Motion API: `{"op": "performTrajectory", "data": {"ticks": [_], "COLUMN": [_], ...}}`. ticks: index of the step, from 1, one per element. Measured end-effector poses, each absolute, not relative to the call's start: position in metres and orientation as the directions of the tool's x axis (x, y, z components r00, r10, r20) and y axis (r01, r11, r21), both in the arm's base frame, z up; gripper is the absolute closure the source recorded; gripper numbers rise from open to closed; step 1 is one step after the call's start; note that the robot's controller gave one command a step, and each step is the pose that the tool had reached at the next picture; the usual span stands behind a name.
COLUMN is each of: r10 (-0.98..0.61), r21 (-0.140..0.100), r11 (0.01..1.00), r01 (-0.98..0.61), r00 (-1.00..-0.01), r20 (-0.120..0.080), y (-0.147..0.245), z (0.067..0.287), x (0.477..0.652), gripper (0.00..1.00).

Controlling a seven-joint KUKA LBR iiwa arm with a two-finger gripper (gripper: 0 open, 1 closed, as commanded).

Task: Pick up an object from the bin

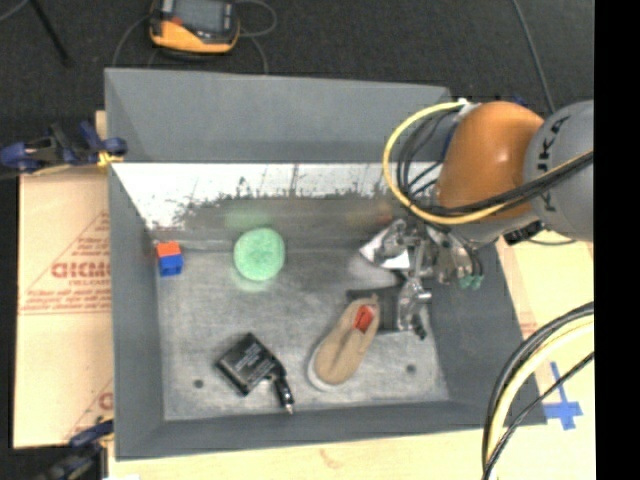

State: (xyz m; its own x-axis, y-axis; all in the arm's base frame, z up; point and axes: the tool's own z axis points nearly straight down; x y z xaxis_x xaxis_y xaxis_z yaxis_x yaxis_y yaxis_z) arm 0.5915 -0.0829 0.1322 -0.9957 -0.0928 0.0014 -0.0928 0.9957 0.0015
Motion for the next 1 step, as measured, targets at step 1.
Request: {"op": "performTrajectory", "data": {"ticks": [1], "r10": [-0.092], "r21": [0.000], "r11": [0.996], "r01": [-0.092], "r00": [-0.996], "r20": [-0.005], "y": [-0.0834], "z": [0.1372], "x": [0.5927], "gripper": [0.00]}}
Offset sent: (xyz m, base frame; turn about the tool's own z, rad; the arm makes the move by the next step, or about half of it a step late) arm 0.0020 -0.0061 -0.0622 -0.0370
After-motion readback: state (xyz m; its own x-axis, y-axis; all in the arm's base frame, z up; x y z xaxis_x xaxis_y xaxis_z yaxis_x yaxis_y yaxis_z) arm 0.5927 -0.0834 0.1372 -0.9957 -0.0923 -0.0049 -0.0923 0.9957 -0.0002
